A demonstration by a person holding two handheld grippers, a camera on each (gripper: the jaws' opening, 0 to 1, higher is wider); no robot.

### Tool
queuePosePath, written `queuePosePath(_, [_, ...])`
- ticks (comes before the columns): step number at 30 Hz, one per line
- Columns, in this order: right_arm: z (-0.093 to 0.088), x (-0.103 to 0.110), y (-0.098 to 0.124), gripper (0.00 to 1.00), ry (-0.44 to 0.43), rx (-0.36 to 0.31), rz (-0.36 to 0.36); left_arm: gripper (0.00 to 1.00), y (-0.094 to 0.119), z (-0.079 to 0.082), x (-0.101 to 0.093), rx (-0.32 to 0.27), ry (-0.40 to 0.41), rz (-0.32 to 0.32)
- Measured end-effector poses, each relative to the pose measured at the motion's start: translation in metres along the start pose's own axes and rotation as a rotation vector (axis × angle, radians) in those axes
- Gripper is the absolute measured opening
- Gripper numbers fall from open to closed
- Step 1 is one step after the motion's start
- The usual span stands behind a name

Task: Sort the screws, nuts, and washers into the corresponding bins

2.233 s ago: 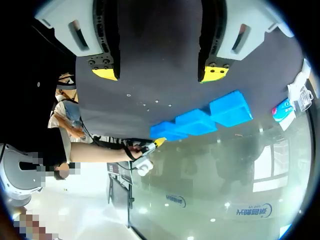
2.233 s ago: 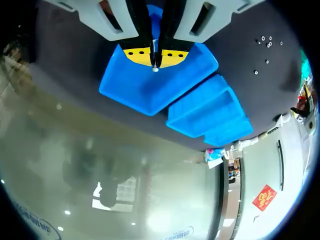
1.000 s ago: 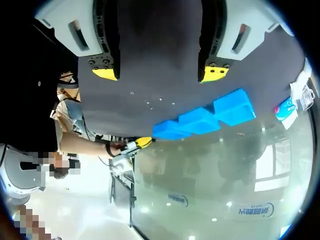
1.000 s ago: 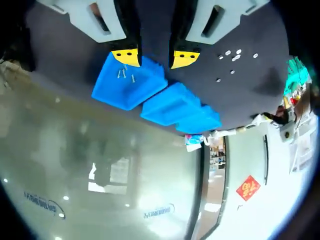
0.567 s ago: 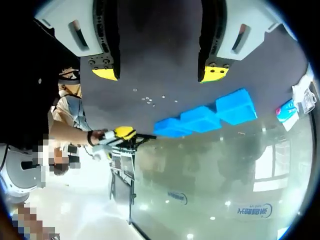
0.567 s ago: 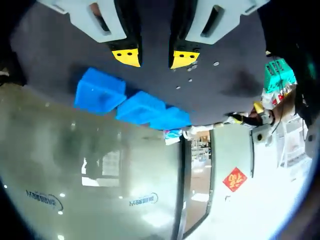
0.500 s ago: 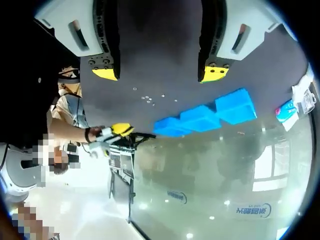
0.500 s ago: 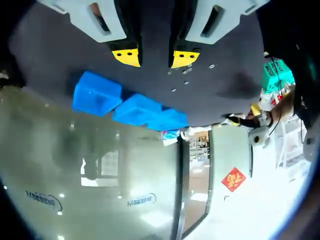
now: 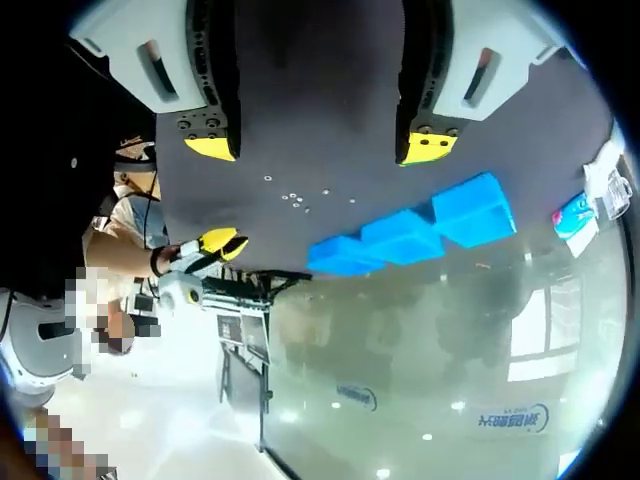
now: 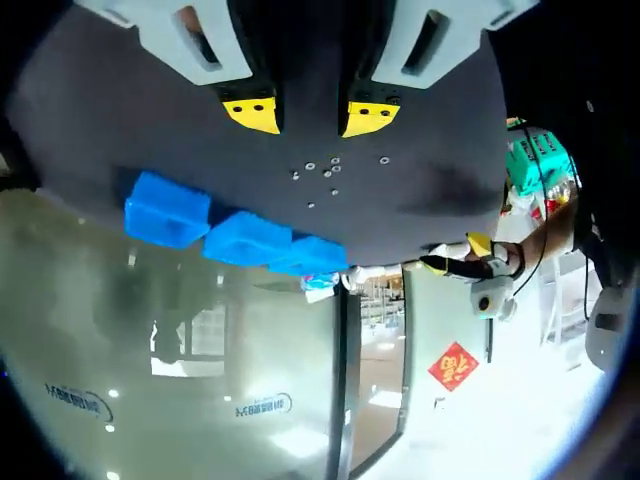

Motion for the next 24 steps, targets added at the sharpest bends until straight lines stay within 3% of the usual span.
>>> queuePosePath(3, [-0.003,0.002,0.003,0.19,0.009,0.006,0.004,0.61,-0.005,0.001,0.003,0.057,-0.021,-0.023])
queuePosePath(7, [-0.005,0.003,0.006,0.19,0.007,0.010,0.013,0.61,-0.016,0.015,0.011,0.125,-0.063,-0.056])
queuePosePath(14, [-0.005,0.005,0.009,0.18,0.015,0.009,0.031,0.60,-0.037,0.033,0.024,0.192,-0.096,-0.110])
queuePosePath(24, [-0.004,0.003,0.012,0.18,0.035,0.003,0.042,0.60,-0.069,0.033,0.056,0.333,-0.093,-0.131])
Point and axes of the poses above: the point that each gripper's makers call its tool centre point, and the gripper's own axes: y roughly backward along the fingers, x roughly to its left, z roughly out of its top, the point moved 5 cm from there along y, roughly backward along the fingers, and after that the axes turned 14 degrees about -z, right-handed, at the moved point
